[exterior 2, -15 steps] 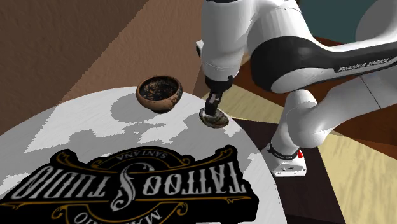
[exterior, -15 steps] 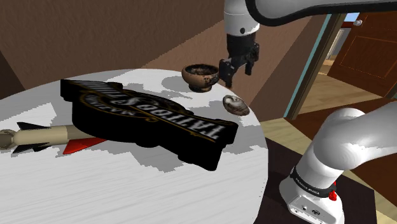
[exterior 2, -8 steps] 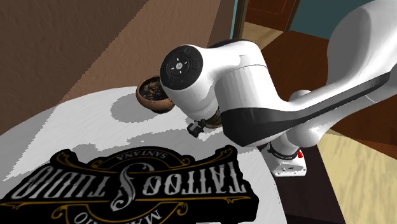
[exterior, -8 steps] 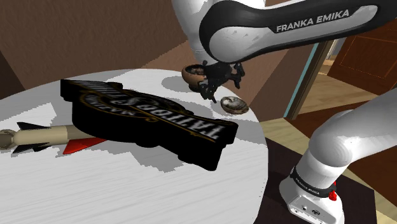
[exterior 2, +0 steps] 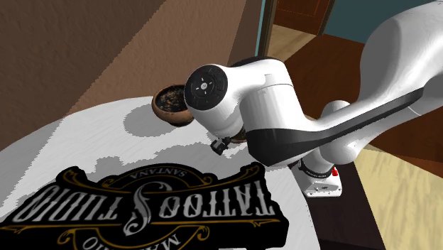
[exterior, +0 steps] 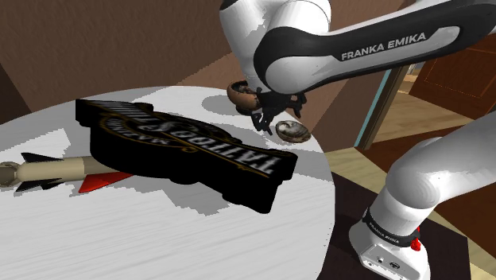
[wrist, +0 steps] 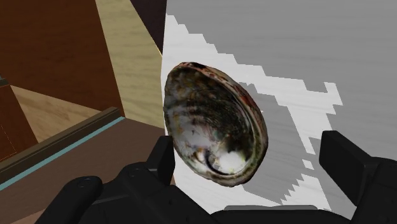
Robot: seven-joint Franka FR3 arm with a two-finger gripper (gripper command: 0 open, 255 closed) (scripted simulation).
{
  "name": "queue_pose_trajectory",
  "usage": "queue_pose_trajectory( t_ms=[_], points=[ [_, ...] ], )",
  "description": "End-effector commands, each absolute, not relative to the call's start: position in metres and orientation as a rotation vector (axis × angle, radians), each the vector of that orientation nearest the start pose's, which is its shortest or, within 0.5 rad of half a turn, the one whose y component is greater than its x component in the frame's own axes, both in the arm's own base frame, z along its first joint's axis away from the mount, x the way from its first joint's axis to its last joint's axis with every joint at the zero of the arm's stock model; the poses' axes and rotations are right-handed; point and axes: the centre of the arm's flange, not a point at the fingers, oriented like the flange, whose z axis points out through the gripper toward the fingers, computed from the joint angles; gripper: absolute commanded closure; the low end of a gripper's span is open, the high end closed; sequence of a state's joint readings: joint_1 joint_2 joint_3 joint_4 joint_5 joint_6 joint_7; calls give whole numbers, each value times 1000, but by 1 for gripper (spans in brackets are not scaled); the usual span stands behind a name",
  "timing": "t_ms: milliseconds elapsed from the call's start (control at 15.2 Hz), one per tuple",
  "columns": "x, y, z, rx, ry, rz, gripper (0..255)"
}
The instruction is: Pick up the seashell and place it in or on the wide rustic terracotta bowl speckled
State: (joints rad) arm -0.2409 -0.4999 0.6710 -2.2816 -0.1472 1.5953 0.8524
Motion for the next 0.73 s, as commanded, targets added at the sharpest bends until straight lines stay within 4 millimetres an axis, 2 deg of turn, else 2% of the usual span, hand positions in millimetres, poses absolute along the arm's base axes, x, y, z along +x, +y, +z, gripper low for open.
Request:
queue_pose_trajectory(
  t_ms=[0, 198, 264, 660],
  points=[
    [359, 173, 489, 2531, -651, 31, 0],
    [359, 173, 489, 2531, -651, 31, 0],
    [359, 173, 489, 2531, -651, 31, 255],
    [359, 173, 489, 2531, -651, 31, 255]
  ],
)
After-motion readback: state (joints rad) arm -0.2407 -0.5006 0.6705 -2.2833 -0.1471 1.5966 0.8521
